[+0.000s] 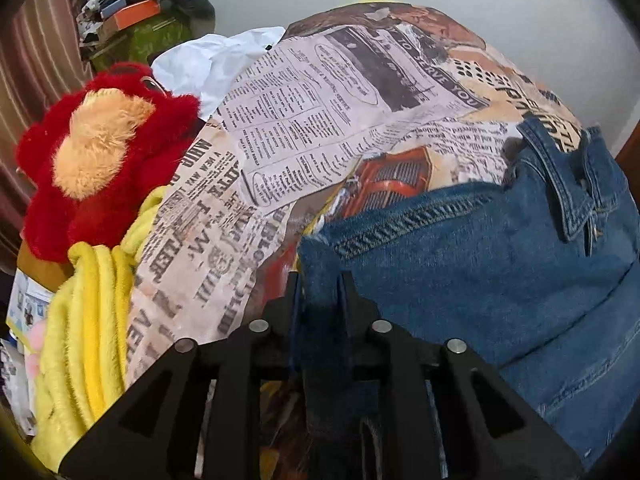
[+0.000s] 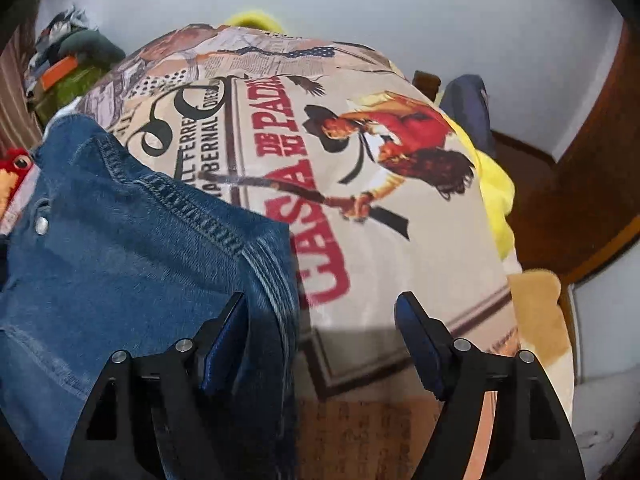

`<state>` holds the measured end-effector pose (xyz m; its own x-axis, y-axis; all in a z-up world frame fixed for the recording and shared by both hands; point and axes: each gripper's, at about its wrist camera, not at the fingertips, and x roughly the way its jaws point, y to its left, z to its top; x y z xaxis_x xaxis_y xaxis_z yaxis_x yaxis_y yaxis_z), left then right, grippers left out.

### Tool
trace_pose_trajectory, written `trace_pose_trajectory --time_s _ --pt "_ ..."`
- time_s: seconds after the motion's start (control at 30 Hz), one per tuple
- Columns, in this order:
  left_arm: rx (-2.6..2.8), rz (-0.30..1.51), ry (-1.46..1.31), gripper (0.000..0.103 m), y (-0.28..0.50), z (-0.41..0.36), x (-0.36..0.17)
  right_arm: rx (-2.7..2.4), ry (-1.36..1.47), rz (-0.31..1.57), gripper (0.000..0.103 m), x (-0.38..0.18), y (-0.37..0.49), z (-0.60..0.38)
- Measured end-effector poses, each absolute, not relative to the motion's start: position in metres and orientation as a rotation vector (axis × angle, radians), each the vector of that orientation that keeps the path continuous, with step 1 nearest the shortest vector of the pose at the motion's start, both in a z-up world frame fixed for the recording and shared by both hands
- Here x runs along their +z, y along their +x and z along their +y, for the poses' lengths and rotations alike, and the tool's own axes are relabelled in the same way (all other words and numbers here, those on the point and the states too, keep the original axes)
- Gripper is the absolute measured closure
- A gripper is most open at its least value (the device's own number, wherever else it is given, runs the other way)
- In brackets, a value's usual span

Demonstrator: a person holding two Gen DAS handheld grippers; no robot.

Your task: Fold large clothes

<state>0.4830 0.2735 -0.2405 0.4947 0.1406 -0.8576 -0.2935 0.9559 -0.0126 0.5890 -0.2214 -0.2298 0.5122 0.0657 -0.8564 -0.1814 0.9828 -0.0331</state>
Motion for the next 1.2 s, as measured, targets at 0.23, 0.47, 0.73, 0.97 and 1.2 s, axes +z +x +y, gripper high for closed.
trace_pose_trajectory --time_s 0.23,0.47,0.73,0.97,1.2 --pt "0.244 1.018 -0.108 0.081 0.453 0.257 -0.208 0.181 -0.067 0.991 0.030 -0.180 0.552 -0.227" --pt "0.175 0.937 -0.097 0.078 0.404 0.230 -0.150 0.246 -0.035 0.890 0.029 -0.110 0.490 -0.221" --pt "0.111 0.815 -0.088 0.057 0.326 0.205 -0.094 0.346 -0.023 0.809 0.028 -0.054 0.404 -0.214" --pt "0.087 0.760 -0.090 0.041 0.256 0.190 -0.082 0.401 -0.060 0.786 0.027 -0.050 0.329 -0.209" --pt "0.109 0.824 -0.116 0.027 0.205 0.187 -0.110 0.387 -0.108 0.839 0.021 -0.087 0.281 -0.211"
